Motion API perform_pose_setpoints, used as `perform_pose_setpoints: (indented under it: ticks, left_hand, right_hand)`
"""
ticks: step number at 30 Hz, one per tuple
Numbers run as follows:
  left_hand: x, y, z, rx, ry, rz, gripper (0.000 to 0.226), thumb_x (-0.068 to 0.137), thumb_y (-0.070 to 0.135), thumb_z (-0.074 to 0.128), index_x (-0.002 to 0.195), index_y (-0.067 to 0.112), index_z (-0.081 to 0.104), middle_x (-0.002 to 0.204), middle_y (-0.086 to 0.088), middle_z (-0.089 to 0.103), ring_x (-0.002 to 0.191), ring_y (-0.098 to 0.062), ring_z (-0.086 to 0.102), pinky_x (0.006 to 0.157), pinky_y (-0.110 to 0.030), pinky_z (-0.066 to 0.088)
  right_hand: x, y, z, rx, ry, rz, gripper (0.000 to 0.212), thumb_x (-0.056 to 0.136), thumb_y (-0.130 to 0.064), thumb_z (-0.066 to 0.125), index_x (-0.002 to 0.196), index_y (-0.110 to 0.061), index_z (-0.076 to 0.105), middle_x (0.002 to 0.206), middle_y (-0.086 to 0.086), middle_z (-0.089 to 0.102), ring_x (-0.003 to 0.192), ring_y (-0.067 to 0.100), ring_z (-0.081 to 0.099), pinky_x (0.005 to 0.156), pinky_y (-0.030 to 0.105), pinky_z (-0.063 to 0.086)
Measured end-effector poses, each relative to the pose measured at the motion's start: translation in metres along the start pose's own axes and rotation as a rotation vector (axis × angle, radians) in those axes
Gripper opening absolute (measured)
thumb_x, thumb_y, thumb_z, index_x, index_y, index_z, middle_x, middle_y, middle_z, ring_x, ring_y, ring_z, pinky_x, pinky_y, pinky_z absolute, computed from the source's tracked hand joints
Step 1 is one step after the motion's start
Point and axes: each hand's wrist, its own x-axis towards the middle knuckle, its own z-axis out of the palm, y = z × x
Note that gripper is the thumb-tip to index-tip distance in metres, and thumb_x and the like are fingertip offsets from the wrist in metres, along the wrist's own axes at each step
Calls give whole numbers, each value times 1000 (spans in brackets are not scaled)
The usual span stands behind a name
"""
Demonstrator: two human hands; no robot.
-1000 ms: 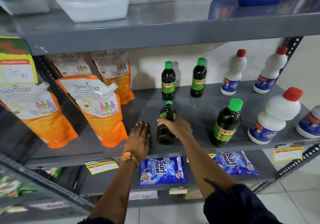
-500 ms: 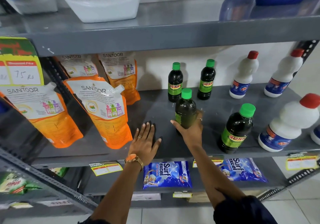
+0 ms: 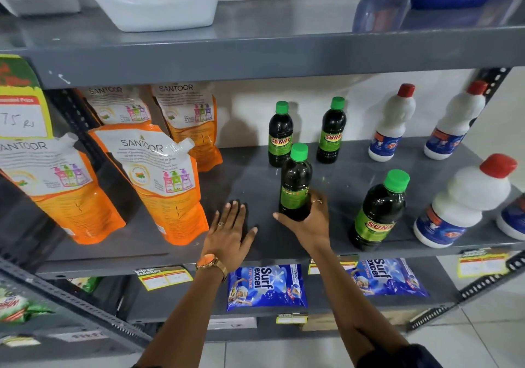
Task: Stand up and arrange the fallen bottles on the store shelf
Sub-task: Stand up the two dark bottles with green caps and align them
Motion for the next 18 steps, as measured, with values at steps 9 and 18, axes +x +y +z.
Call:
perform_pose_setpoints:
  ticks: [9, 18]
  left_hand:
    - [0, 2, -3, -8, 0, -6, 77, 82, 60, 0, 145, 17, 0, 156, -4, 1, 140, -15, -9, 114, -36, -7]
    - [-2, 2, -3, -5, 10, -6, 78, 81, 61, -1, 145, 17, 1, 156, -4, 2, 140, -14, -9, 114, -36, -8]
  right_hand:
    - [6, -11, 17, -147, 163, 108, 103, 41, -63, 84, 123, -15, 43, 127, 8, 48, 122, 27, 45, 101, 43, 43]
    - [4, -5, 10, 26, 130, 62, 79, 54, -38, 88, 122, -18, 52, 116, 1, 62, 105, 17, 59, 83, 20, 49]
